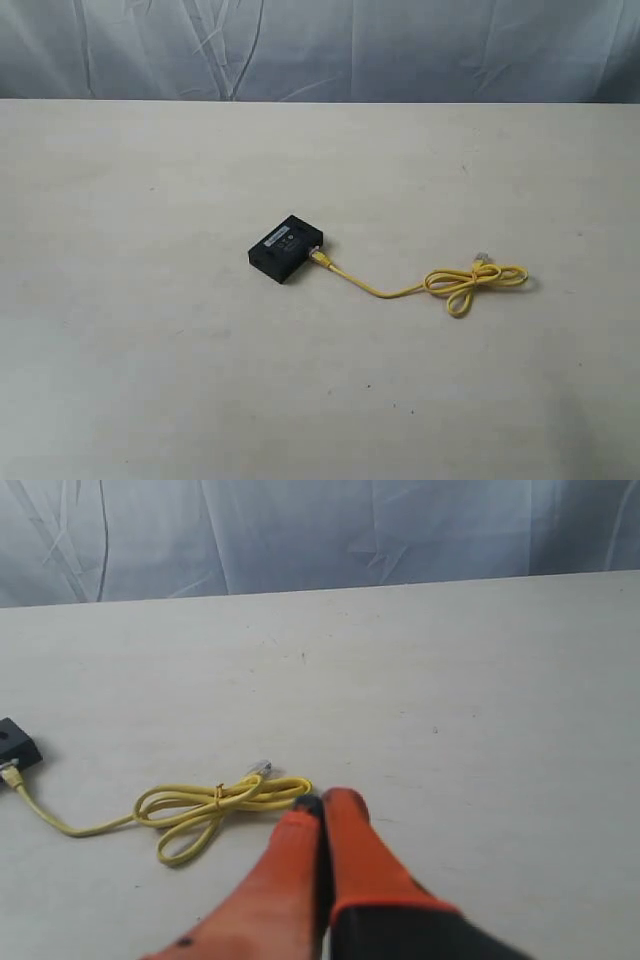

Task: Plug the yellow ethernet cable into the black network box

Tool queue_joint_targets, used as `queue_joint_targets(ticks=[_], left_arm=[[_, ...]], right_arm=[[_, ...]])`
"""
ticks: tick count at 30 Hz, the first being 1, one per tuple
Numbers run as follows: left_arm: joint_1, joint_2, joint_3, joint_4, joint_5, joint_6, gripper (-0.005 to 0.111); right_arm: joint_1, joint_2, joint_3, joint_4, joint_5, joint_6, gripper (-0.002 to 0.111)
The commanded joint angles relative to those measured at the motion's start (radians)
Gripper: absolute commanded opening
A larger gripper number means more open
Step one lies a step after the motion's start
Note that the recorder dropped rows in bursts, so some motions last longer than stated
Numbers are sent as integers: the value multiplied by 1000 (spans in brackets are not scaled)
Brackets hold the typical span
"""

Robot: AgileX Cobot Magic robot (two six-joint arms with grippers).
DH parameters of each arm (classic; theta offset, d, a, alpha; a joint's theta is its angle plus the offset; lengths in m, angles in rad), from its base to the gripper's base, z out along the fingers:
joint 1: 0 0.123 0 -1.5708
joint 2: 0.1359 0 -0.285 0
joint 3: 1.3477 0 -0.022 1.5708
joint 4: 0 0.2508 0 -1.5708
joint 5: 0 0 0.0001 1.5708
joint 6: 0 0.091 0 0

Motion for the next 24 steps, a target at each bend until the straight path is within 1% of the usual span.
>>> queue_joint_targets(ticks=[1,8,11,12,15,18,20,21,24], left_arm=[[0,-5,5,-1,-6,-5,0],[0,-5,5,-1,-6,-5,0],[5,-8,13,49,2,17,0],[22,-20,31,47,0,17,0],[119,-68,114,-55,-27,17,0],[233,-143,254,-82,-127,17,0],[292,-195,349,-82,-206,17,0],[305,-228,403,-82,-246,17,0],[308,-343,553,-73,-317,17,0]], right_arm=[[-6,-6,5,2,-17,-4,0],[-6,-6,5,2,-17,-4,0],[-6,-6,5,2,-17,-4,0],[-6,-6,5,2,-17,-4,0],[-6,-6,5,2,-17,-4,0],[-6,-6,5,2,-13,-4,0],[-6,-6,5,2,-10,-4,0],[-6,-6,5,2,-10,-4,0],[-6,-6,5,2,-10,-4,0]])
